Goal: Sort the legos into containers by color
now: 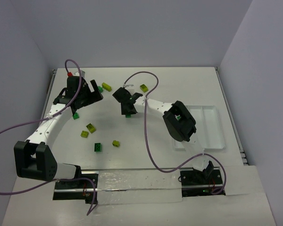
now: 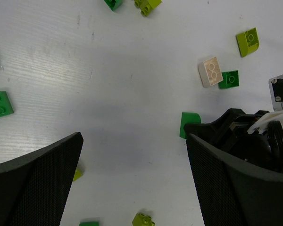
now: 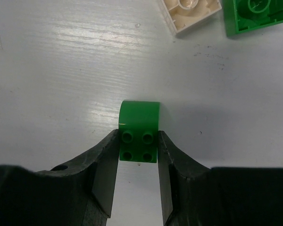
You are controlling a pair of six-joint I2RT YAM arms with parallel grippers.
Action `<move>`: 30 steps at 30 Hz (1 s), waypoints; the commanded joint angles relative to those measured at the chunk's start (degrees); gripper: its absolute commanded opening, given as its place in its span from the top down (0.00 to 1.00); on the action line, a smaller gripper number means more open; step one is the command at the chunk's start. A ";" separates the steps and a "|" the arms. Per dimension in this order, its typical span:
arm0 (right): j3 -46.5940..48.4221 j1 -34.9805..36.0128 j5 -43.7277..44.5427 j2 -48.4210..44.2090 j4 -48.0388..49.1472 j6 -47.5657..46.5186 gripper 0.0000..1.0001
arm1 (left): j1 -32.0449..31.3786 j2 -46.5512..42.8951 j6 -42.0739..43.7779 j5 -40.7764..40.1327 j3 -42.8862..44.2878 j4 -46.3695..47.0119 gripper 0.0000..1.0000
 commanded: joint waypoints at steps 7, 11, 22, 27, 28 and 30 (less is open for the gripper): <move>-4.66 0.63 3.87 -9.60 1.58 -0.79 0.70 | -0.20 -2.44 0.67 -0.71 0.13 0.36 0.01; -9.57 -0.07 6.19 -16.36 2.27 -0.69 0.70 | -0.20 -2.34 0.65 -0.36 0.36 0.43 0.01; -39.73 -14.21 8.83 -43.04 6.78 1.12 0.70 | -0.17 -1.51 0.44 0.61 0.28 1.36 0.01; -49.81 -22.58 8.34 -52.42 7.62 -0.23 0.69 | -0.20 -0.93 0.15 0.72 0.46 1.49 0.01; -50.79 -22.80 8.33 -52.62 7.62 -0.30 0.69 | -0.20 -0.90 0.15 0.65 0.70 1.46 0.01; -53.58 -24.78 8.07 -54.86 7.71 -0.30 0.69 | -0.20 -0.81 0.15 0.73 1.00 1.11 0.01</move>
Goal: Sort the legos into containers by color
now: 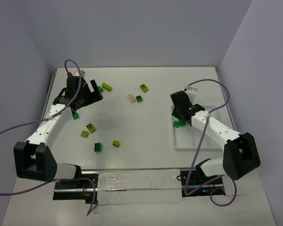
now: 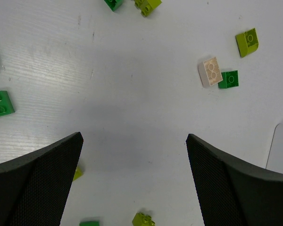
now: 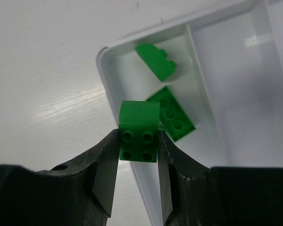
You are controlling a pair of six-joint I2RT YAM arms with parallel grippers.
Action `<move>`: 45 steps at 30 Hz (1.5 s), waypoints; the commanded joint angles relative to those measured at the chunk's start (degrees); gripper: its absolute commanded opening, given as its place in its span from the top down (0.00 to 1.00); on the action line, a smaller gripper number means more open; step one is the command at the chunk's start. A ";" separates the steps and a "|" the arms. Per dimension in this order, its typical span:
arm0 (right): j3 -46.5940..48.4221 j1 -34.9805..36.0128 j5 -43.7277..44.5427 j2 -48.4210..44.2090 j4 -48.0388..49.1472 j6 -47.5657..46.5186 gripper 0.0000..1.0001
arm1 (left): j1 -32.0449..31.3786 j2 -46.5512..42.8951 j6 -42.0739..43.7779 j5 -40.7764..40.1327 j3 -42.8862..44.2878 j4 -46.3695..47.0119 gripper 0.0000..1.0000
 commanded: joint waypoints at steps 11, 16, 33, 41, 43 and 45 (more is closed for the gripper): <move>-6.85 -4.89 -1.02 -4.00 4.44 0.18 0.32 | -0.16 -0.83 0.51 0.77 1.69 0.24 0.01; -1.78 -2.73 -2.28 -4.75 3.60 -0.37 0.33 | -0.15 -0.95 0.64 0.74 1.33 0.64 0.01; 42.85 7.73 -17.59 36.45 -3.38 -15.13 0.28 | -0.15 -0.76 2.60 -0.43 2.03 -0.26 0.01; 51.77 9.09 -20.76 46.25 -6.13 -18.59 0.26 | -0.16 0.08 2.71 -0.54 1.81 0.08 0.01; 54.27 9.04 -20.28 48.12 -7.56 -18.40 0.26 | -0.18 0.43 2.78 -0.75 2.13 -0.11 0.01; 56.07 9.04 -19.83 50.64 -8.54 -18.32 0.26 | -0.20 0.35 2.97 -0.86 2.35 -0.24 0.01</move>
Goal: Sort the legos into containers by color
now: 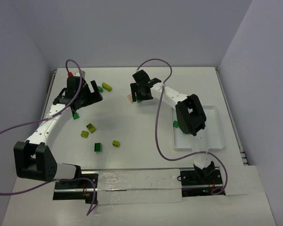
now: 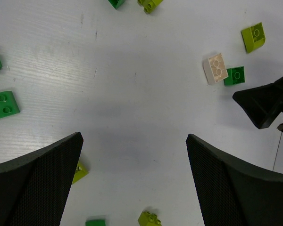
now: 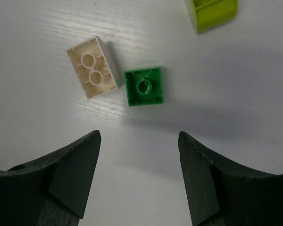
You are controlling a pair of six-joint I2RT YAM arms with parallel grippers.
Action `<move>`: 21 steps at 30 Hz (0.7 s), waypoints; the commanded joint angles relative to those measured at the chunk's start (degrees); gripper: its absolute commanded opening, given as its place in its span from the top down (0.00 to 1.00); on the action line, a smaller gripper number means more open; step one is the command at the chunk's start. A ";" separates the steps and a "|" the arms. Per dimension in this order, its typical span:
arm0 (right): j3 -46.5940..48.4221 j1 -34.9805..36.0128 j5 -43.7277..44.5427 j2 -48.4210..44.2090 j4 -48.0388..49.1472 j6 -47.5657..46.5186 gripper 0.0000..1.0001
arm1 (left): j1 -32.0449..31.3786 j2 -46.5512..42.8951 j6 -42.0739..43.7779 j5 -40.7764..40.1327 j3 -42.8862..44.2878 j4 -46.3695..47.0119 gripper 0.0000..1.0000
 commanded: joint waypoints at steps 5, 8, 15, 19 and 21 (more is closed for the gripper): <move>9.74 0.51 1.36 6.97 -4.87 -1.40 0.28 | -0.11 0.08 1.52 -1.19 2.39 0.27 0.01; 11.22 0.44 2.45 8.51 -5.58 -1.27 0.29 | -0.20 0.03 1.58 -1.30 2.28 0.28 0.01; 11.64 -0.33 3.39 9.80 -5.33 -0.81 0.31 | -0.13 -0.01 1.66 -1.37 2.24 0.11 0.01; 14.01 -0.71 3.25 12.01 -5.61 -1.01 0.35 | -0.20 -0.22 1.66 -1.65 2.24 -0.01 0.01; 15.60 -0.78 3.14 13.47 -6.18 -1.30 0.36 | -0.20 -0.07 1.66 -1.65 2.26 0.09 0.01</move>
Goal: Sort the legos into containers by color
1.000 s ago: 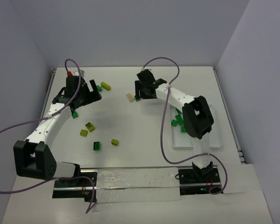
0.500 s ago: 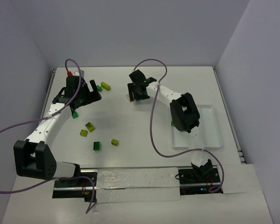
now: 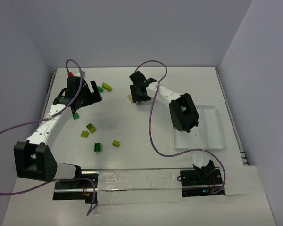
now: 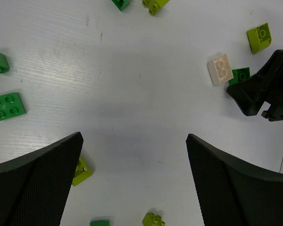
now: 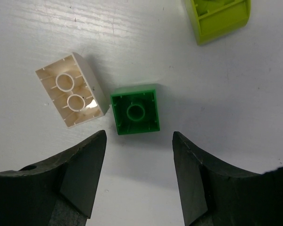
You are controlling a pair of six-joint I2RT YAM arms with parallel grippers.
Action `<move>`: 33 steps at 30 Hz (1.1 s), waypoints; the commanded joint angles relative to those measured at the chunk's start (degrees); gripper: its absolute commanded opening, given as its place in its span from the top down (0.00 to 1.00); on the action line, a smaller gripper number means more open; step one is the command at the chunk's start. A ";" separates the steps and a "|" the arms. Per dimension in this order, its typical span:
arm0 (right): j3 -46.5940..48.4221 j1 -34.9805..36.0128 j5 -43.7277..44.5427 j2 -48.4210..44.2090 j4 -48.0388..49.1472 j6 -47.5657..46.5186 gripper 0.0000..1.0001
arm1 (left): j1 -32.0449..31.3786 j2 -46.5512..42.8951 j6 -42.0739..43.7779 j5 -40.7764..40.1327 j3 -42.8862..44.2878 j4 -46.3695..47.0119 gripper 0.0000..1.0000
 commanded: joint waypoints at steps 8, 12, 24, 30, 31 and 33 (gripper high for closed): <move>7.27 -0.63 1.97 5.26 -0.96 -0.82 0.44 | -0.20 0.56 0.59 -0.52 2.84 -0.04 0.01; 5.18 -0.61 2.01 3.36 0.80 -0.39 0.58 | -0.20 0.56 0.68 -0.80 2.89 -0.18 0.01; -30.90 -0.27 1.94 -28.87 19.68 5.71 0.70 | -0.20 0.64 -0.54 0.77 2.66 0.47 0.01; -48.85 -1.43 7.16 -44.46 18.75 8.72 0.70 | -0.20 0.86 -1.08 0.89 2.80 -0.08 0.01; -51.67 -2.66 7.55 -46.82 18.37 9.31 0.69 | -0.20 0.79 -1.10 1.15 2.69 0.05 0.01; -55.82 -5.03 7.74 -51.67 17.88 10.18 0.69 | -0.27 0.67 -1.16 1.40 2.63 0.24 0.01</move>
